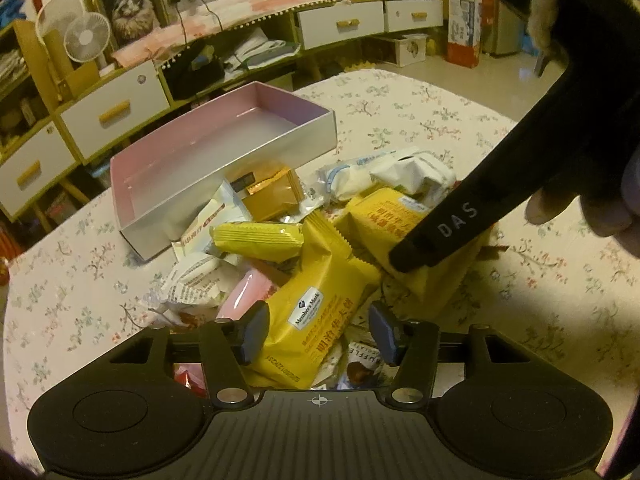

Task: Organize snacks
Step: 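Grasp a yellow waffle sandwich pack with the left gripper while the right grasps another, then carry both yellow waffle packs over the pink box and lower them inside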

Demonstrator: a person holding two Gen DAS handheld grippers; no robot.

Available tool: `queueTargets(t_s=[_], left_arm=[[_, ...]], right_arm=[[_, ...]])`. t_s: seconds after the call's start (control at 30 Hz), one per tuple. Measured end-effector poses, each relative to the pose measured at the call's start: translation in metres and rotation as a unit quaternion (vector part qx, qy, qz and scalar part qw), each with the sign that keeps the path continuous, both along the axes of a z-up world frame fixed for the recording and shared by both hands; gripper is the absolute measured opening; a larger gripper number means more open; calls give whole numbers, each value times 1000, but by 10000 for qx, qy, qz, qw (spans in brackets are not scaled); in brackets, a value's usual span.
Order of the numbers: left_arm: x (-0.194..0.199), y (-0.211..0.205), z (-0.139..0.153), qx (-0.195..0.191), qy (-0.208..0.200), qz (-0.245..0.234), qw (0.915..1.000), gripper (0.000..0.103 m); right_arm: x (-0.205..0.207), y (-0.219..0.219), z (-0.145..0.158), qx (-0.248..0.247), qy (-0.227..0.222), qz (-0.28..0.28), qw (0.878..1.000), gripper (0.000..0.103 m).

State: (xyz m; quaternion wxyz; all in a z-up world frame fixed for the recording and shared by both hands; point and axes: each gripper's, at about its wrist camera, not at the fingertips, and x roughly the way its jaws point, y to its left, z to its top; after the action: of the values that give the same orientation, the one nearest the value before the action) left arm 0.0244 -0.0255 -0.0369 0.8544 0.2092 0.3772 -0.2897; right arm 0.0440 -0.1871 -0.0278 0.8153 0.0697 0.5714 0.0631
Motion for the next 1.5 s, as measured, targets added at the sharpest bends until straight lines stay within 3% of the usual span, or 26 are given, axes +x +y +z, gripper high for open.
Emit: queueTargets(t_s=[0.2,0.37,0.43,0.5,0.6,0.93,1.5], left_arm=[[-3,-8,-10,274,-267,-183,9991,62],[-4,-13,-27,644,-274,-203,9973,63],[-1,-7,-25,409,-173,-87,9990,57],[-1,-5,-22,422,-139,22,9990,43],[-4,-2,-20,317,-43,107,9994,38],[-6,0,-5,-120,353,606,9975,36],[-11,9,30,-561,269,1024,9928,35]], right_arm=[[5,-3,-16,83,233,-80,9997,45],[2,-4,-15,153,124,-142,9997,38],[1,-5,-12,200,77,-177,9996,35],[-1,-4,-7,192,-13,-164,9997,34],[-4,-3,-1,241,-157,-111,9995,34],[-10,1,20,332,-526,42,9981,33],[-14,-8,43,580,-929,-53,9940,33]])
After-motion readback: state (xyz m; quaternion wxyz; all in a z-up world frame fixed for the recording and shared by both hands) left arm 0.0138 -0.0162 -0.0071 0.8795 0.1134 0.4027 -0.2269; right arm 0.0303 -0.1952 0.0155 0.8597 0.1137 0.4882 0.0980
